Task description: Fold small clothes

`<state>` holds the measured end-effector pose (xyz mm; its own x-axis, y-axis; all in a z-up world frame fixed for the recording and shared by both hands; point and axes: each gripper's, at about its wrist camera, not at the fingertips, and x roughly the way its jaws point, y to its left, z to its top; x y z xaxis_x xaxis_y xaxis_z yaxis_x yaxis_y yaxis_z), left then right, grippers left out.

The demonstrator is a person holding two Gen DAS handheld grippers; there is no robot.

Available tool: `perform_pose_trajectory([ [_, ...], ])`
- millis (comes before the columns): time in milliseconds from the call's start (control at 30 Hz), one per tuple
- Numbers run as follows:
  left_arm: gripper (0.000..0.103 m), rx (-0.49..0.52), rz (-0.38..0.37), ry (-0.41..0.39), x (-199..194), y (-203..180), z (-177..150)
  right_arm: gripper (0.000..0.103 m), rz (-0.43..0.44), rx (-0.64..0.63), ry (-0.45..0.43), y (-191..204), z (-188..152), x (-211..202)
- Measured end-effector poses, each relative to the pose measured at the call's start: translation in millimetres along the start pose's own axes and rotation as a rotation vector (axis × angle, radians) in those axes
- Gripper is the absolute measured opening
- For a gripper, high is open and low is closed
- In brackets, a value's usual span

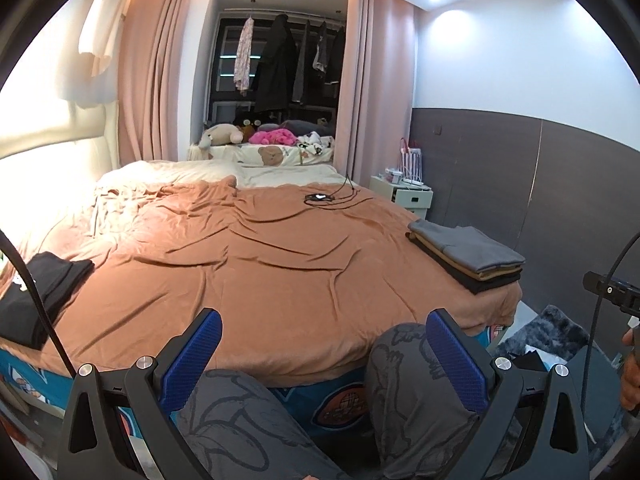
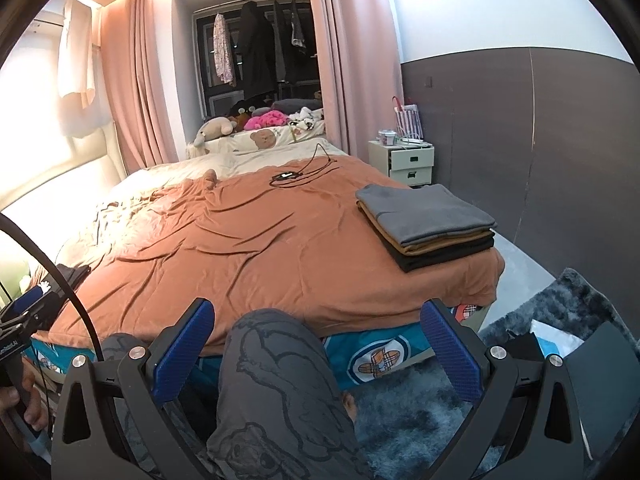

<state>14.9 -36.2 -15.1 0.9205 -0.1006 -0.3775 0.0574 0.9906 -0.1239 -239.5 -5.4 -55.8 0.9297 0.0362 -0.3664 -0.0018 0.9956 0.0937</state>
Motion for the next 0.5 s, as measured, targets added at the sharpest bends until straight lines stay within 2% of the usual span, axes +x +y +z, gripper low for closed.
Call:
perform_pose_trajectory([
  [500, 0.103, 0.019, -0.019, -0.002, -1.1, -8.5, -1.1, 0.103, -0.029, -0.011, 0.026, 5.0, 2.0, 5.5],
])
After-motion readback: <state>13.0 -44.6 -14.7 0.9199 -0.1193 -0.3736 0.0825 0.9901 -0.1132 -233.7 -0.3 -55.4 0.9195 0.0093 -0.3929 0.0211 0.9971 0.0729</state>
